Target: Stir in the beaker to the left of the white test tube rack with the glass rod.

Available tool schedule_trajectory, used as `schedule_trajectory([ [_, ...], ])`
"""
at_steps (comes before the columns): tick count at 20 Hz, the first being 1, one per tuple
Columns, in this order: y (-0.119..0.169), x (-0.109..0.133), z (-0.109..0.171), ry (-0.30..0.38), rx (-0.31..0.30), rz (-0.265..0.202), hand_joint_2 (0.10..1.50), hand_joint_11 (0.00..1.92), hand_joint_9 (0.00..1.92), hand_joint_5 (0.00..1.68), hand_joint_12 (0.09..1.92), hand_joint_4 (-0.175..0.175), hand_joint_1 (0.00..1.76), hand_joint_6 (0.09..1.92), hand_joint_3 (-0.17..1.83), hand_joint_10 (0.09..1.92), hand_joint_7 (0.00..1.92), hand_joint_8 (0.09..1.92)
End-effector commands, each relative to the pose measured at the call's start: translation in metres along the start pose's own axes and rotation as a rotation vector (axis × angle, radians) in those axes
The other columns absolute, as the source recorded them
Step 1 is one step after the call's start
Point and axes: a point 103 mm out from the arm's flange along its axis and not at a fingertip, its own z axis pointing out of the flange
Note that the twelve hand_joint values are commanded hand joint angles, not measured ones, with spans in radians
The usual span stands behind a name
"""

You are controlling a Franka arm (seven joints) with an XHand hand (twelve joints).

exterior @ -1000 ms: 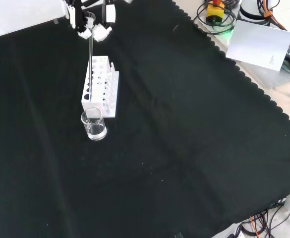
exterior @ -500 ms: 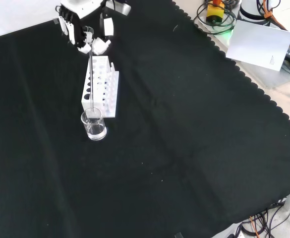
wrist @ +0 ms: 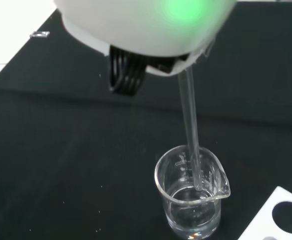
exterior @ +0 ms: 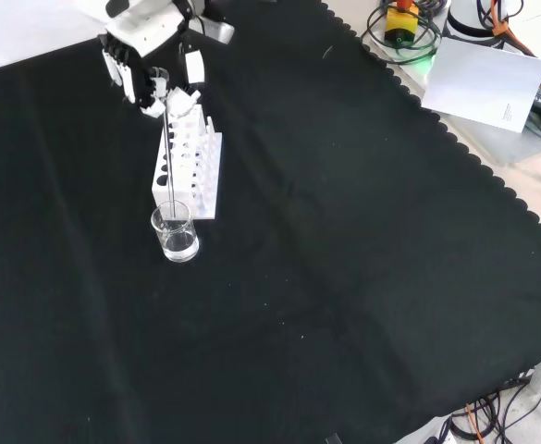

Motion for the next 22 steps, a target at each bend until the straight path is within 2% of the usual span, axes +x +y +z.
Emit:
schedule_trajectory([
  [1, 0.019, -0.005, 0.029, 0.003, 0.068, -0.024, 0.46, 1.39, 1.83, 1.33, 0.74, -0.175, 1.22, 0.74, 0.99, 0.68, 1.59, 0.93],
  [13, 0.01, -0.019, 0.041, 0.006, 0.095, 0.005, 0.46, 1.4, 1.83, 1.33, 0.74, -0.175, 1.22, 0.74, 0.99, 0.68, 1.59, 0.93],
  [17, 0.003, -0.004, 0.04, -0.003, 0.095, -0.01, 0.46, 1.4, 1.83, 1.33, 0.74, -0.175, 1.22, 0.74, 0.99, 0.68, 1.59, 0.93],
  [22, 0.006, 0.023, 0.044, -0.001, 0.086, -0.066, 0.46, 1.4, 1.83, 1.33, 0.74, -0.175, 1.22, 0.74, 0.99, 0.68, 1.59, 0.93],
])
